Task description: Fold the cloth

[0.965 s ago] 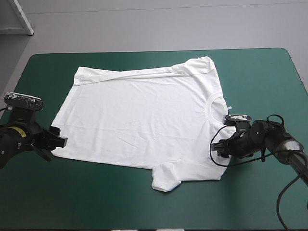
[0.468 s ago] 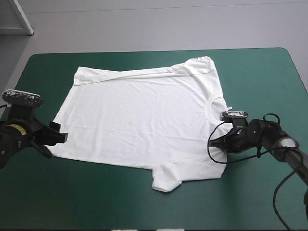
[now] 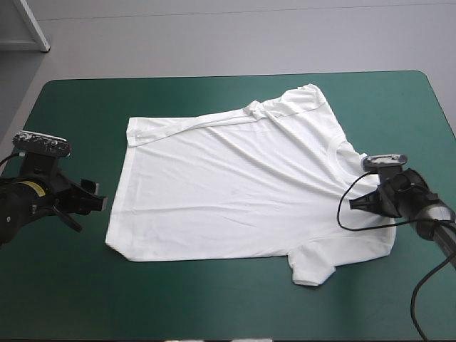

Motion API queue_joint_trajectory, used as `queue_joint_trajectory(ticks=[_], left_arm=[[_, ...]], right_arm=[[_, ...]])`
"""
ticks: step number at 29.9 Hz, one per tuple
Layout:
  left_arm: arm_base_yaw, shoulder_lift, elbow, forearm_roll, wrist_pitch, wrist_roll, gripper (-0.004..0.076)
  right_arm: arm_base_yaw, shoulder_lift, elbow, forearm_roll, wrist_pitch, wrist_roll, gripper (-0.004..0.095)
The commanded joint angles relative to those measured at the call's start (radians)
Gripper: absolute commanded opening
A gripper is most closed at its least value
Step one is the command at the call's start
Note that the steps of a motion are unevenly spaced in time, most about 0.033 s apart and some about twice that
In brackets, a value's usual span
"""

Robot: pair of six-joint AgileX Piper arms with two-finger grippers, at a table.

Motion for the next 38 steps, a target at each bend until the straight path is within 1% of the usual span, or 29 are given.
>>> queue_joint_trajectory(ticks=[1, 5, 9, 12, 17, 22, 25, 27, 28, 29, 30, 32, 34, 36, 37, 38], left_arm=[[-0.001, -0.006, -0.025, -0.061, -0.034, 0.018, 0.0522], [-0.001, -0.006, -0.025, -0.071, -0.033, 0.018, 0.0522], [-0.001, -0.006, -0.025, -0.073, -0.033, 0.018, 0.0522], [-0.001, -0.006, -0.025, -0.085, -0.031, 0.019, 0.0522], [-0.001, -0.006, -0.025, -0.109, -0.009, 0.039, 0.0522], [-0.001, -0.004, -0.025, -0.109, 0.001, 0.037, 0.0522], [-0.001, -0.004, -0.025, -0.109, 0.007, 0.037, 0.0522], [-0.001, -0.004, -0.025, -0.109, 0.015, 0.037, 0.0522], [-0.001, -0.004, -0.025, -0.109, 0.018, 0.037, 0.0522], [-0.001, -0.004, -0.025, -0.109, 0.019, 0.041, 0.0522], [-0.001, -0.004, -0.025, -0.109, 0.019, 0.041, 0.0522], [-0.001, -0.004, -0.025, -0.109, 0.017, 0.041, 0.0522], [-0.001, -0.004, -0.025, -0.109, 0.011, 0.041, 0.0522], [-0.001, -0.004, -0.025, -0.109, -0.001, 0.041, 0.0522], [-0.001, -0.004, -0.025, -0.109, -0.01, 0.041, 0.0522], [-0.001, -0.004, -0.025, -0.109, -0.014, 0.041, 0.0522]], right_arm=[[-0.105, -0.018, -0.144, -0.101, -0.02, 0.023, -0.0017], [-0.22, 0.055, -0.305, -0.07, -0.018, -0.031, -0.0017], [-0.283, 0.192, -0.485, 0.027, -0.018, -0.139, -0.0017], [-0.293, 0.304, -0.613, 0.055, -0.006, -0.173, -0.0017], [-0.293, 0.458, -0.778, 0.07, 0.004, -0.174, -0.0017], [-0.298, 0.577, -0.904, 0.056, 0.0, -0.19, -0.0012], [-0.31, 0.626, -0.966, 0.12, 0.0, -0.224, -0.0011], [-0.321, 0.643, -0.991, 0.203, -0.005, -0.282, 0.0009], [-0.325, 0.645, -1.002, 0.25, -0.007, -0.305, 0.0043], [-0.333, 0.645, -1.003, 0.288, -0.015, -0.333, 0.0107], [-0.335, 0.645, -1.003, 0.317, -0.026, -0.359, 0.0193], [-0.343, 0.644, -1.013, 0.341, -0.013, -0.365, 0.0409], [-0.35, 0.644, -1.036, 0.341, 0.04, -0.365, 0.0635], [-0.354, 0.642, -1.067, 0.341, 0.124, -0.358, 0.0779], [-0.356, 0.638, -1.085, 0.341, 0.168, -0.358, 0.0821], [-0.356, 0.633, -1.098, 0.343, 0.2, -0.358, 0.0832]])
